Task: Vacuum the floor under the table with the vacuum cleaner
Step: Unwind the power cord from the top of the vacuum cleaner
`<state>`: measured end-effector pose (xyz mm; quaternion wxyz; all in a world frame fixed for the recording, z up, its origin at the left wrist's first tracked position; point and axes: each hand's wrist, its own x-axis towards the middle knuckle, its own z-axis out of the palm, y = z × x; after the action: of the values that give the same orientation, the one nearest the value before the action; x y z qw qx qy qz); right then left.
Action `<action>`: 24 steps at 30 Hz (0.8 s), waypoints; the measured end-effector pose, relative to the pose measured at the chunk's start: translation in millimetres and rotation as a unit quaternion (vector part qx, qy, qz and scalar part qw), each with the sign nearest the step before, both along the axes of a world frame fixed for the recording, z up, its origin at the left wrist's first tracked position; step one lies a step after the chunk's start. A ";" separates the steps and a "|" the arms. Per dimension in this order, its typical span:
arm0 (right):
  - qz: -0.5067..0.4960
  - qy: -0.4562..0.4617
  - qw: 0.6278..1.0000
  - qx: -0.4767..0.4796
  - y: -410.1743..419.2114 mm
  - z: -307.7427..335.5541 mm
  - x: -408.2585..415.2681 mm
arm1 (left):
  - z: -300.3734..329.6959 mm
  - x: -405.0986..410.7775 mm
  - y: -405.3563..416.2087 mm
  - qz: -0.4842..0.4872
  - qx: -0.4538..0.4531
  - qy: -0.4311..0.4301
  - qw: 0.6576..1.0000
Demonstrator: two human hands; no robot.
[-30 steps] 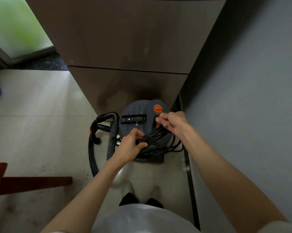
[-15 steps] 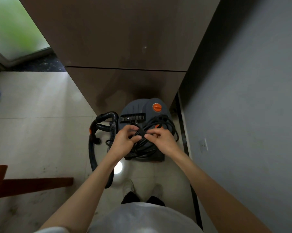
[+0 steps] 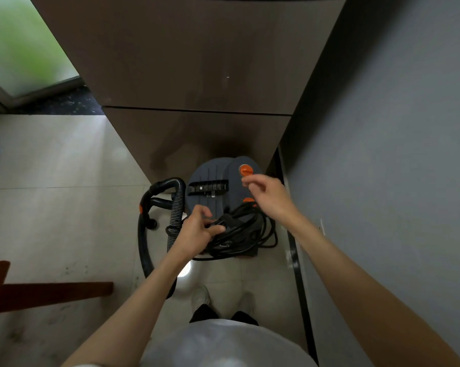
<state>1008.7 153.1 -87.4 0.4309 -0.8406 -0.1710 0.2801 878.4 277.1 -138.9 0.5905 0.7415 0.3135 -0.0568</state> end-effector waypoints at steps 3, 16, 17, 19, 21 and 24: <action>0.244 -0.068 0.960 -0.118 -9.9 -16.6 -0.3 | 0.5 0.6 3.8 -0.008 0.001 -0.018 1.000; 0.334 0.029 0.925 -0.178 -5.7 -31.8 9.1 | 3.7 -7.0 10.7 -0.009 -0.017 -0.056 0.998; 0.321 0.065 0.931 -0.161 -7.0 -31.8 8.7 | 3.8 -6.9 11.2 -0.002 -0.011 -0.060 0.998; 0.301 0.106 0.940 -0.122 -9.6 -30.1 8.2 | 3.7 -6.4 13.2 0.002 0.023 -0.066 0.998; 0.284 0.136 0.945 -0.090 -12.4 -27.6 8.4 | 2.2 -6.7 15.8 -0.016 0.058 -0.068 0.996; 0.242 0.205 0.947 -0.050 -19.1 -24.6 9.5 | -3.2 -10.1 17.8 -0.106 0.130 -0.070 0.983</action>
<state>1018.2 134.0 -111.9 0.3332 -0.7187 -0.2629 0.5508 868.3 294.9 -142.1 0.5001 0.8432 0.1956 -0.0261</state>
